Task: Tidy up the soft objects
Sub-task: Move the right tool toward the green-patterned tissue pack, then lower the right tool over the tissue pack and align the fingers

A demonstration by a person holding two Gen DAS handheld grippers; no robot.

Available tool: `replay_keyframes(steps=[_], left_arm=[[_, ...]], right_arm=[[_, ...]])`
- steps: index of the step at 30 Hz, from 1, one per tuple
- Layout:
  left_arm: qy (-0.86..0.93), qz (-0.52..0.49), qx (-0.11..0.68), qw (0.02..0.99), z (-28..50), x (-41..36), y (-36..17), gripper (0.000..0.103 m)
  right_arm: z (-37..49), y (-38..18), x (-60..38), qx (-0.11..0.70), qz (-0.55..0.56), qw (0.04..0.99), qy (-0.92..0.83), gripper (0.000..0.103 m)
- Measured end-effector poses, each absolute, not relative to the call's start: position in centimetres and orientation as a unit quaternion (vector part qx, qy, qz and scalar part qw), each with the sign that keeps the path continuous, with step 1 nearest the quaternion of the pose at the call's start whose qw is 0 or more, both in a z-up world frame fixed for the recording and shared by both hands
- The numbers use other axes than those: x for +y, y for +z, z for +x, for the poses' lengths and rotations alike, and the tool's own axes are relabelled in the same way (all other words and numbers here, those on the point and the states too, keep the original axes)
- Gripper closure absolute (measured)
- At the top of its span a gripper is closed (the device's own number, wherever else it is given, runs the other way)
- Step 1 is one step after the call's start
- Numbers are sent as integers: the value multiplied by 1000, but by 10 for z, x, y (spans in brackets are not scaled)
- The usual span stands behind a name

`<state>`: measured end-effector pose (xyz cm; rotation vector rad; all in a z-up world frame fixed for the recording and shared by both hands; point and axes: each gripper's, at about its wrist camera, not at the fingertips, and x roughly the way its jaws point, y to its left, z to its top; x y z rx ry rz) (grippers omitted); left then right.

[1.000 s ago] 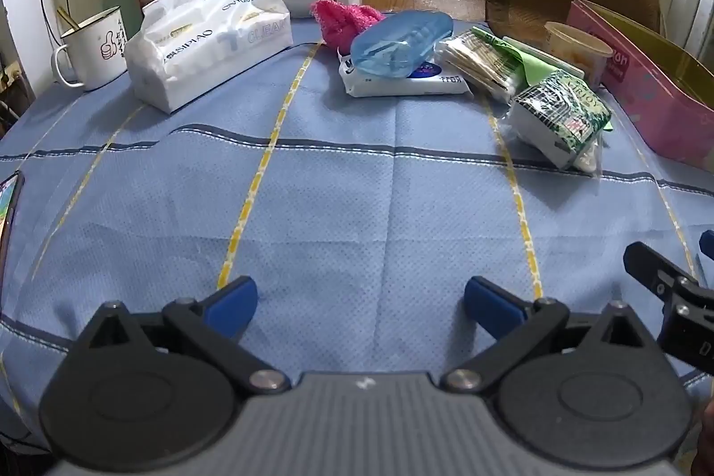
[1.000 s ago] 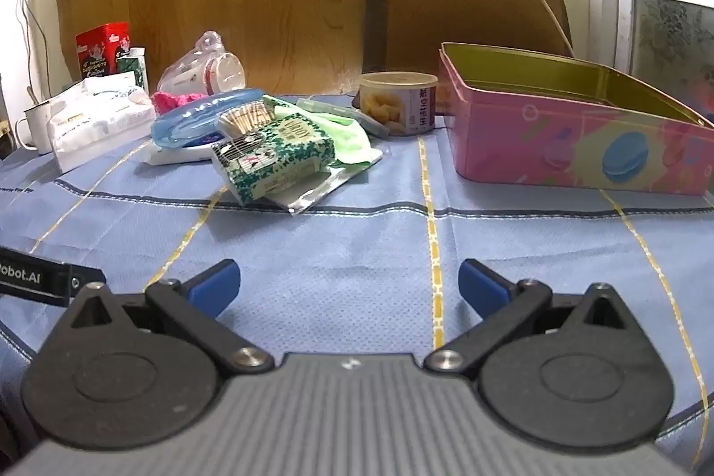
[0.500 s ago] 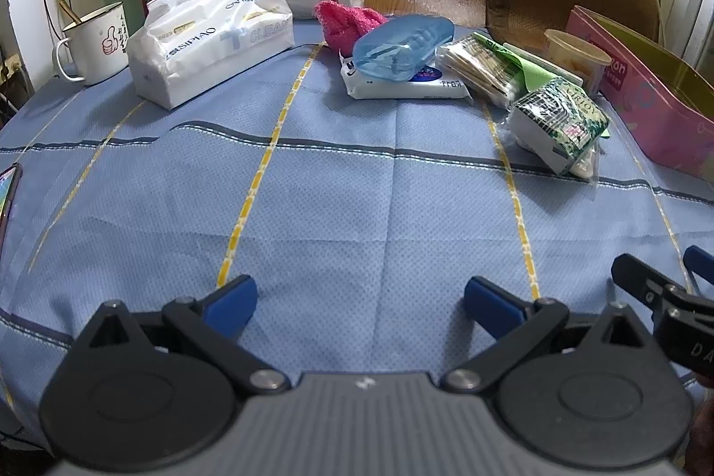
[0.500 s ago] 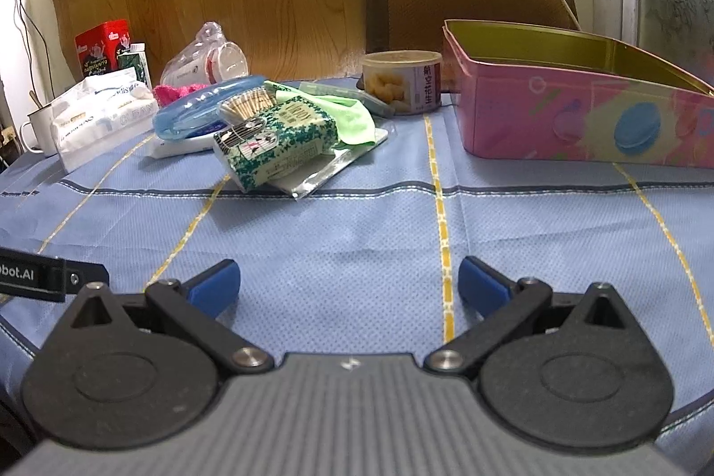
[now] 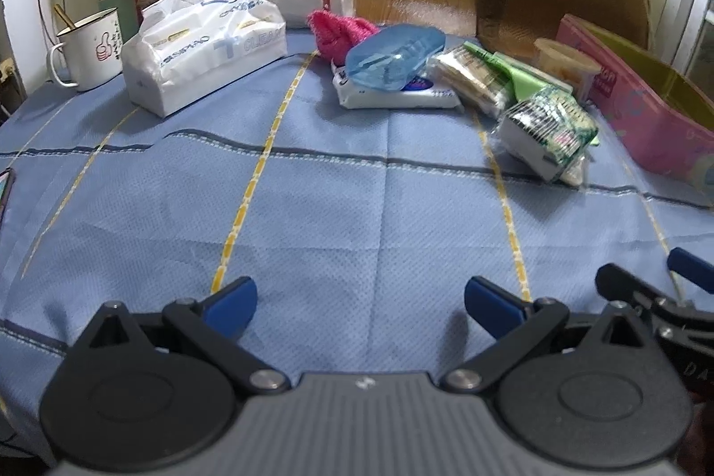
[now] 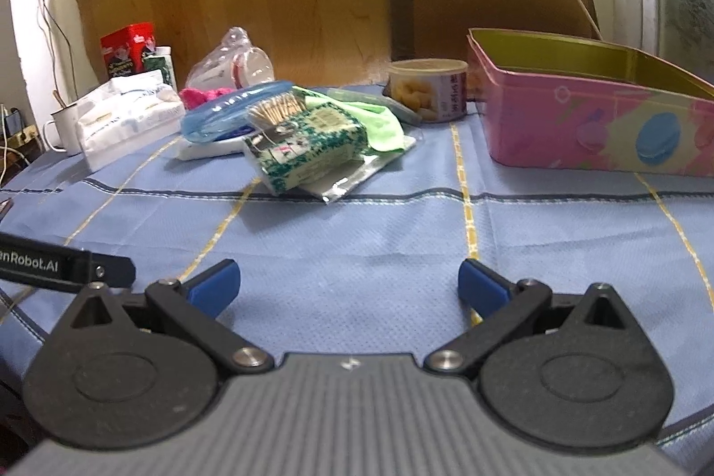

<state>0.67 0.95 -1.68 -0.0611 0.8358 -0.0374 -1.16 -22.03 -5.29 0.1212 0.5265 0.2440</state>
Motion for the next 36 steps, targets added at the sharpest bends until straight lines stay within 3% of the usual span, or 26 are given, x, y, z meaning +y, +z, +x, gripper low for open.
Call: replay_keyframes(steps=[9, 20, 25, 31, 36], left_arm=[[-22, -14, 369, 929, 14, 12, -5, 0], [-64, -10, 377, 924, 44, 2, 3, 8], [-73, -21, 385, 920, 46, 1, 1, 14], [-59, -47, 365, 928, 36, 18, 6, 14], [-57, -56, 353, 932, 31, 30, 10, 14]], right_arm=[[-13, -42, -219, 227, 44, 965, 125, 6], [11, -30, -218, 221, 17, 963, 156, 27], [25, -25, -219, 219, -2, 958, 184, 26], [44, -24, -214, 216, -26, 952, 216, 9], [65, -27, -202, 227, -48, 946, 227, 8]])
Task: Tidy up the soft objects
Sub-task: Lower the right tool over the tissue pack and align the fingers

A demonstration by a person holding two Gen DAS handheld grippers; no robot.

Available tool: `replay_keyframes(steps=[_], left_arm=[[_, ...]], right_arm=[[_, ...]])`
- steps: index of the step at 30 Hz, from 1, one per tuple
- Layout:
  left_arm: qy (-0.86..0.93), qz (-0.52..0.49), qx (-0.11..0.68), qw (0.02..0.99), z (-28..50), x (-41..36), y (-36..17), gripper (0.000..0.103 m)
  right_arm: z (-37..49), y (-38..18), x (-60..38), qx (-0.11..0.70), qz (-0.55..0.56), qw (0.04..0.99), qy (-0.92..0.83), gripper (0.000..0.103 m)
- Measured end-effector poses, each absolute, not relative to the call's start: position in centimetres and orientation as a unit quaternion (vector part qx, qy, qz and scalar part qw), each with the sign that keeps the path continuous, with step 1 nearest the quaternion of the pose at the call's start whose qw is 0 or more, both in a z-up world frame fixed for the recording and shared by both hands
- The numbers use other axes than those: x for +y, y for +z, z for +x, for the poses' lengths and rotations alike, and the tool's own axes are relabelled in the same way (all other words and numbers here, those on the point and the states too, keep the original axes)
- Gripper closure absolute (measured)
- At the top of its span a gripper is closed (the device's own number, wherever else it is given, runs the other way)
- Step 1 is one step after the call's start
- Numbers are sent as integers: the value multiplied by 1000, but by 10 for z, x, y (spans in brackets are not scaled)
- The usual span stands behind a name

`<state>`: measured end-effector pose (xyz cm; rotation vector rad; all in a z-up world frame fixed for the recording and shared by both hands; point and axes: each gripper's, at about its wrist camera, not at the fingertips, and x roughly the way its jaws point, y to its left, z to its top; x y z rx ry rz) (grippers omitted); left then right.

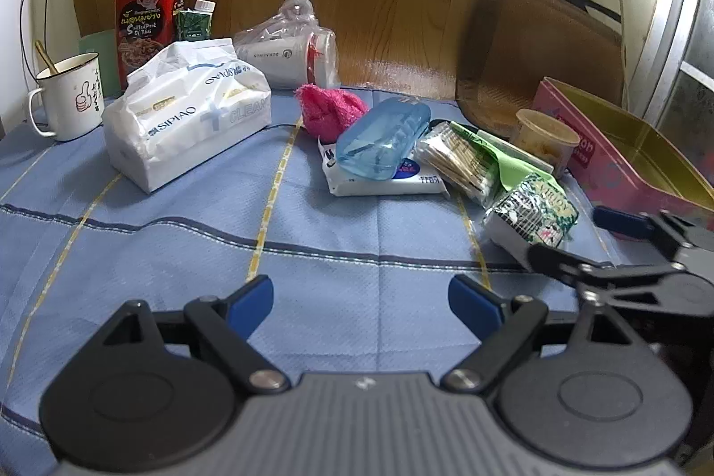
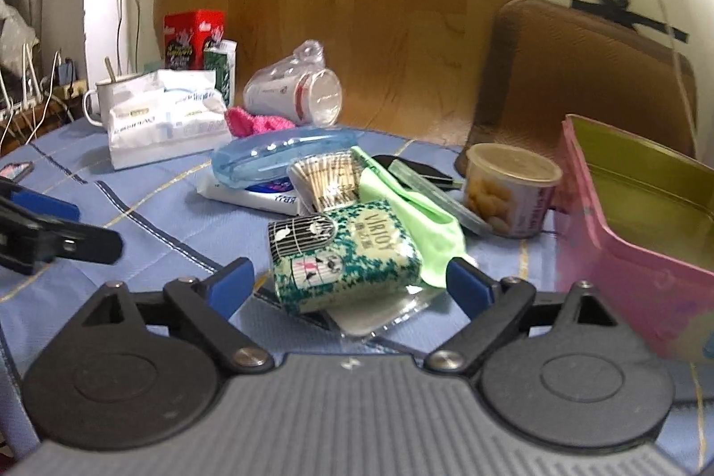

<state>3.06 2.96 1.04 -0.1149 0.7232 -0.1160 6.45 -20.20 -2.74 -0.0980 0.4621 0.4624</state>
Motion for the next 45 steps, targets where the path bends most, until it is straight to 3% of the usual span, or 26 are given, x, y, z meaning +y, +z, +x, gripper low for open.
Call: replay_keyframes(steps=[3, 6, 11, 18, 22, 45], left_arm=[[-62, -54, 349, 934, 28, 31, 12, 14], [-66, -48, 344, 935, 25, 30, 12, 14], [-72, -53, 345, 934, 24, 33, 12, 13], [-82, -64, 357, 928, 24, 37, 11, 13], [-93, -63, 361, 926, 22, 35, 10, 13], [-132, -88, 380, 911, 13, 36, 9, 13]], right_arm=[[74, -31, -193, 238, -62, 941, 231, 10], [75, -34, -187, 243, -81, 938, 233, 24], [60, -34, -184, 241, -78, 937, 240, 25], [22, -36, -175, 272, -28, 915, 298, 23], [3, -37, -169, 263, -28, 914, 307, 9], [-11, -45, -187, 270, 8, 920, 285, 8]])
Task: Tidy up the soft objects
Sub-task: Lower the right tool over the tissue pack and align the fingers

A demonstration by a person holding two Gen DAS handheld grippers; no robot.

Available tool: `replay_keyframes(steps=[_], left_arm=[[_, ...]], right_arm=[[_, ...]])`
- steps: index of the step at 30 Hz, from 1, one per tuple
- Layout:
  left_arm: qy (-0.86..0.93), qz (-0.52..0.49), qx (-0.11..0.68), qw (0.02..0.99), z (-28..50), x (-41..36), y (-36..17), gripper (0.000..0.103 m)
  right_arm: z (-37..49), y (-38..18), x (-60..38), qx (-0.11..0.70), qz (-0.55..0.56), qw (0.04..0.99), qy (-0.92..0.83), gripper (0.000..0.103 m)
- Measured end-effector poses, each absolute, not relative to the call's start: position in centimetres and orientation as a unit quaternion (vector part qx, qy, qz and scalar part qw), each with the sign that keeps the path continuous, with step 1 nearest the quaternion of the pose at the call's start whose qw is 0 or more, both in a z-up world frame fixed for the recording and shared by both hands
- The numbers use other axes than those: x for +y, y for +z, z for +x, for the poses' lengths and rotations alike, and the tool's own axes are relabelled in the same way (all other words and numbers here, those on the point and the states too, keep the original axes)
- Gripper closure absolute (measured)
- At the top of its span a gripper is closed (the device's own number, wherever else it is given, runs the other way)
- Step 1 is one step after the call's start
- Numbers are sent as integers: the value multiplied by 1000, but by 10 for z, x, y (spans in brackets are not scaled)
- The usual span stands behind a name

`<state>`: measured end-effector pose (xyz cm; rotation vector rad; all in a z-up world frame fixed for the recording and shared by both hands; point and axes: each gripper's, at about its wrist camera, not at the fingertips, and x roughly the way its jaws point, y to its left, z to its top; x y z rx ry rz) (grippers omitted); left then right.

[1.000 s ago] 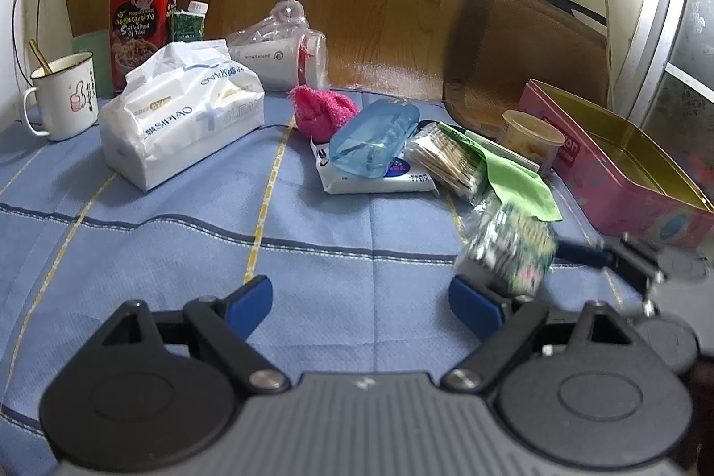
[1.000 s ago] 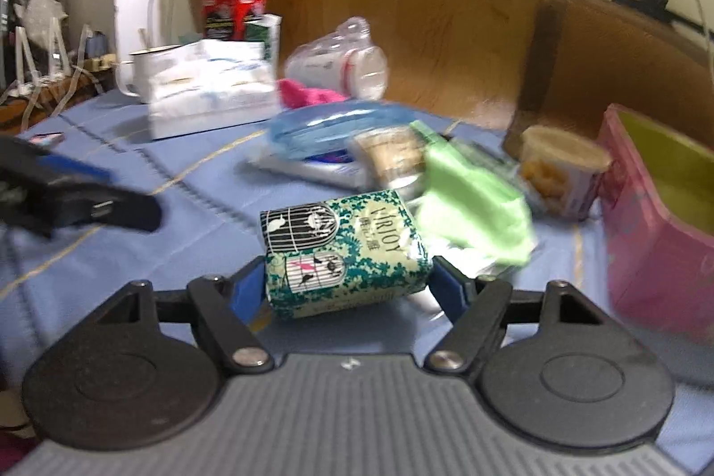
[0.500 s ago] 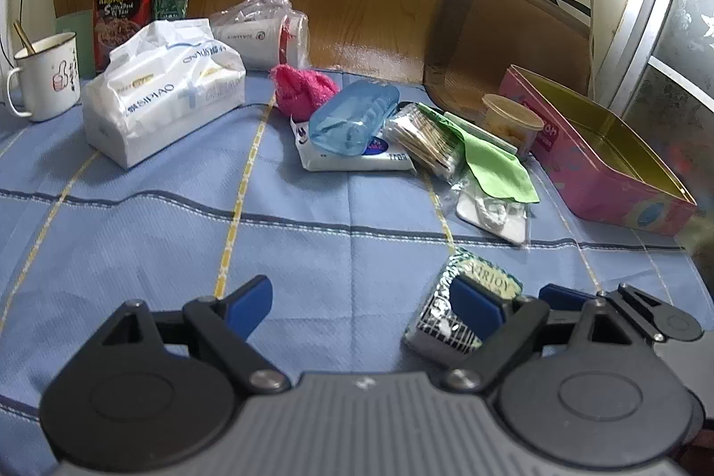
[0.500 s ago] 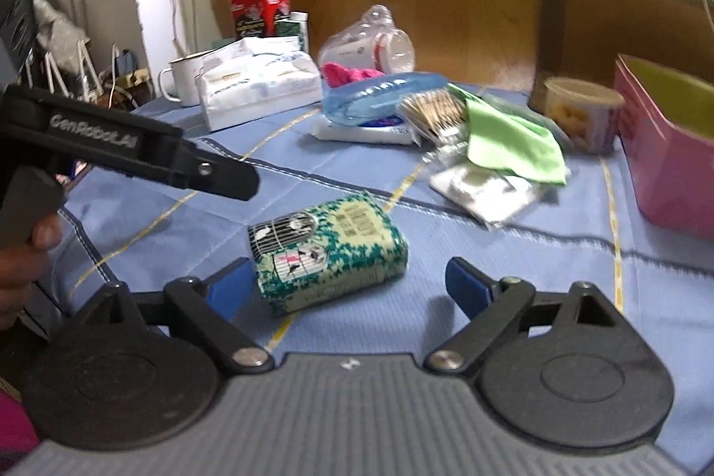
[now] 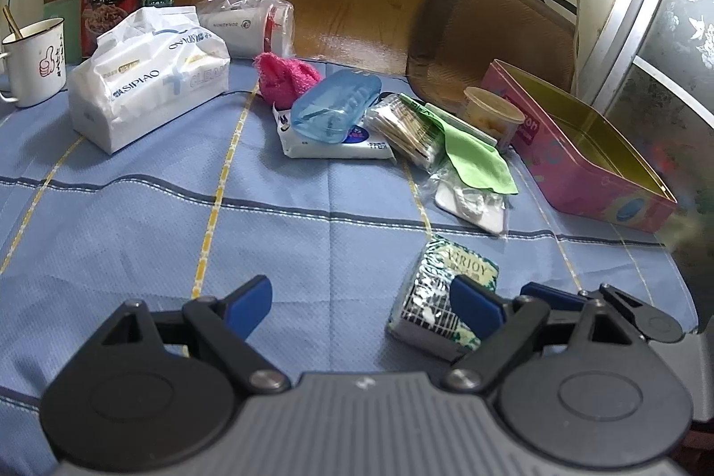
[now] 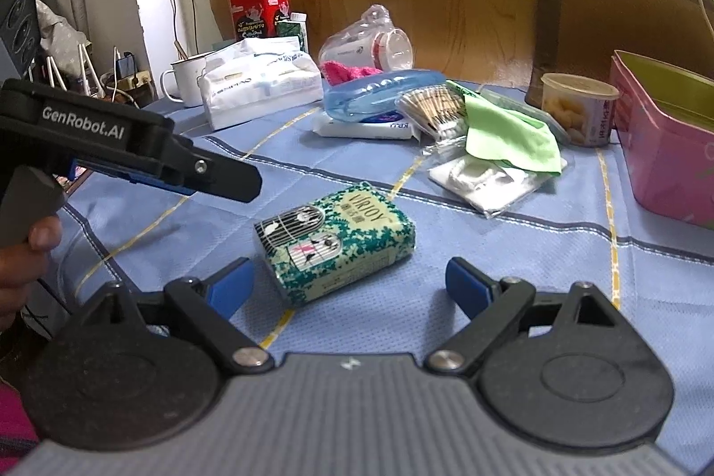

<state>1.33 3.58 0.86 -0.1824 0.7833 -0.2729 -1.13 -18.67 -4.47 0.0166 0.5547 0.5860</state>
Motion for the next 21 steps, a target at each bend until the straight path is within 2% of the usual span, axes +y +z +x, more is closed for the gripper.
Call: replay_keyframes(steps=[21], left_arm=[[-152, -93, 377, 909, 10, 33, 9, 13]], right_arm=[[-12, -47, -188, 271, 11, 920, 284, 8]])
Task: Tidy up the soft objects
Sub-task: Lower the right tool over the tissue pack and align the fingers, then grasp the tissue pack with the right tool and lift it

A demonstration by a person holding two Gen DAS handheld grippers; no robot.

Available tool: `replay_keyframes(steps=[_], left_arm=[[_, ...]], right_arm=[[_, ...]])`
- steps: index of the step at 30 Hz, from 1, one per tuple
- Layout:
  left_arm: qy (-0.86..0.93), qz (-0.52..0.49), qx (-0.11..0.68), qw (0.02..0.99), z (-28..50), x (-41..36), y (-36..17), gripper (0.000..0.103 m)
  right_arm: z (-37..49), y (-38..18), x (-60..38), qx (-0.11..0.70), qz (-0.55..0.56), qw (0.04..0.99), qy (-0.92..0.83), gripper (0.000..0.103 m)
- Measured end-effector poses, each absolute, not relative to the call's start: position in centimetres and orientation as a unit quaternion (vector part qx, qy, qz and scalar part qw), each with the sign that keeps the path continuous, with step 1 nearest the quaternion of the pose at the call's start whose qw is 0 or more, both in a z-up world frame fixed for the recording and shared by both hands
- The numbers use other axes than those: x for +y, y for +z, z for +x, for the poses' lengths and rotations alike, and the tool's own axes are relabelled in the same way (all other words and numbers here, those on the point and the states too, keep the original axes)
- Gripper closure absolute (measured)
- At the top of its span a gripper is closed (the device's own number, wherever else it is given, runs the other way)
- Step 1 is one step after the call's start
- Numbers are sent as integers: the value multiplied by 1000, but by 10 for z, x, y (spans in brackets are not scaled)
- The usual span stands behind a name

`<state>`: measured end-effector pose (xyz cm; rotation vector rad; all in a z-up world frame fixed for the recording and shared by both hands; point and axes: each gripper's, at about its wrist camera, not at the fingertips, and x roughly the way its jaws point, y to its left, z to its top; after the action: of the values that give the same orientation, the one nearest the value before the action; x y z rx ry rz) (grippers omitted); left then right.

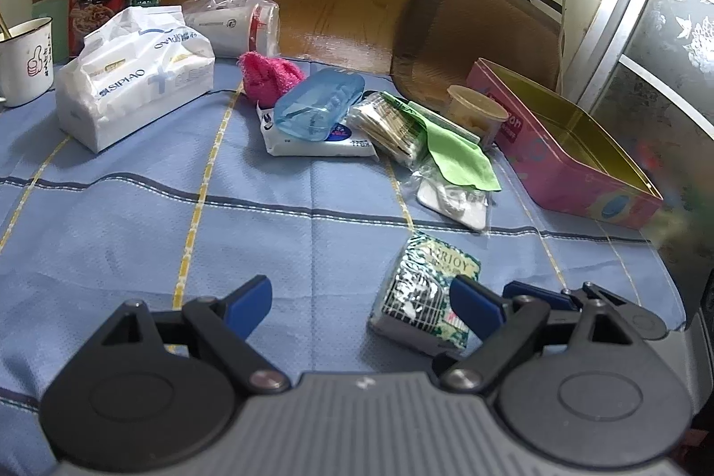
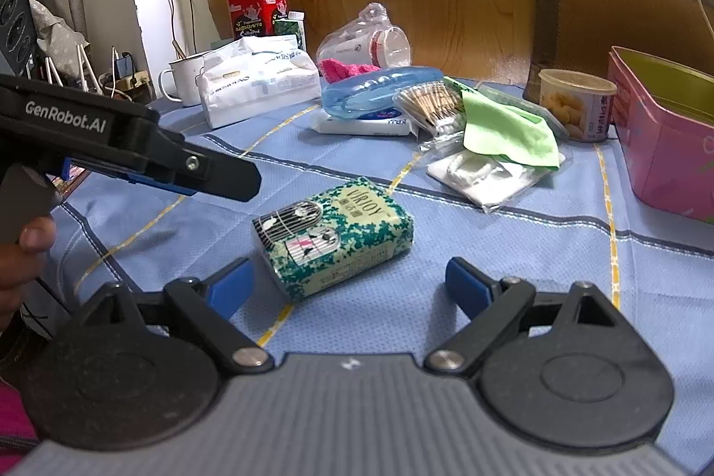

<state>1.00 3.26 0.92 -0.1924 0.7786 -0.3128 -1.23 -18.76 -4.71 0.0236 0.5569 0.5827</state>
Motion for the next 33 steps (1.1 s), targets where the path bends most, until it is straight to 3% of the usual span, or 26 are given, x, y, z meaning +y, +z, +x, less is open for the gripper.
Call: replay_keyframes(steps=[23, 33], left_arm=[[-172, -109, 377, 904, 9, 35, 11, 14], [-188, -110, 385, 897, 11, 34, 11, 19]], right_arm=[[-14, -48, -186, 269, 10, 920, 285, 8], [-18, -48, -185, 262, 3, 922, 286, 8]])
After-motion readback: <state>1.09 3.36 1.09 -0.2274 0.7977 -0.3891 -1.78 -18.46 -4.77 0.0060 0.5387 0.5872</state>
